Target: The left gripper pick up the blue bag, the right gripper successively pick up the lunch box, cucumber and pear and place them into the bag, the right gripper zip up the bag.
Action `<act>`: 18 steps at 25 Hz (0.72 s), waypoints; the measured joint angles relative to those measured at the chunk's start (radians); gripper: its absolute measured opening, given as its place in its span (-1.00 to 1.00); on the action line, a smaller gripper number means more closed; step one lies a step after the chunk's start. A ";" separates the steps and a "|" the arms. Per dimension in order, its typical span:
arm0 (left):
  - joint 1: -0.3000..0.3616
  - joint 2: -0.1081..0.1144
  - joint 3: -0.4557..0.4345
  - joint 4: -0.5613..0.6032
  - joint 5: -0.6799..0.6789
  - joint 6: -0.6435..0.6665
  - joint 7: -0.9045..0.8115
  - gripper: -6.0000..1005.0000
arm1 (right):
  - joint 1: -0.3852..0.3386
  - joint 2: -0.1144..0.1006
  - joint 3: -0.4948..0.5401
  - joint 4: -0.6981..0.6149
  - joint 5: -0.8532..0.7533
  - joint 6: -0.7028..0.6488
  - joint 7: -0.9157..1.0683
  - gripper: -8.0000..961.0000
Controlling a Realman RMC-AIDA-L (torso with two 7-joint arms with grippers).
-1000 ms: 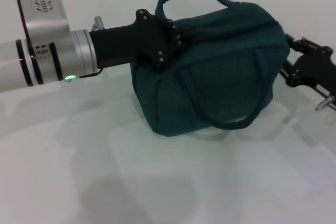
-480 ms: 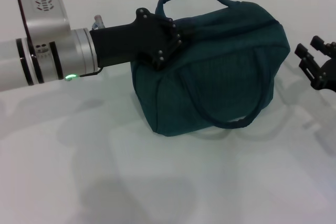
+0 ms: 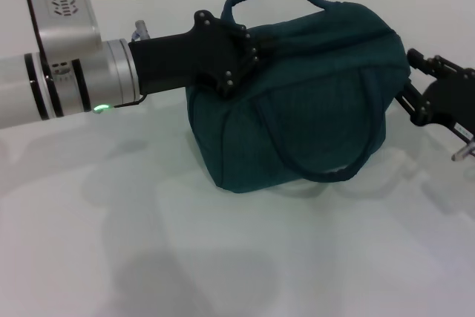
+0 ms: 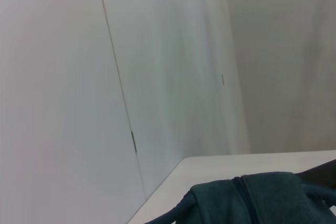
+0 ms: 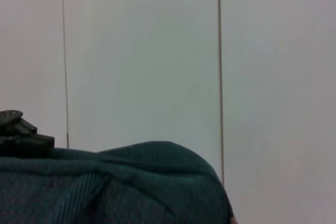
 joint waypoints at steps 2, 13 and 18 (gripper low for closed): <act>0.000 0.000 0.000 0.000 0.000 0.000 0.000 -0.96 | 0.011 0.000 0.000 0.000 0.000 0.006 0.000 -0.21; 0.000 0.000 -0.004 -0.001 0.000 0.000 0.000 -0.94 | 0.040 0.000 0.003 0.000 0.001 0.067 0.001 -0.59; -0.005 0.000 -0.003 -0.002 0.000 0.000 0.000 -0.93 | 0.045 0.000 0.007 0.000 0.005 0.072 -0.005 -0.71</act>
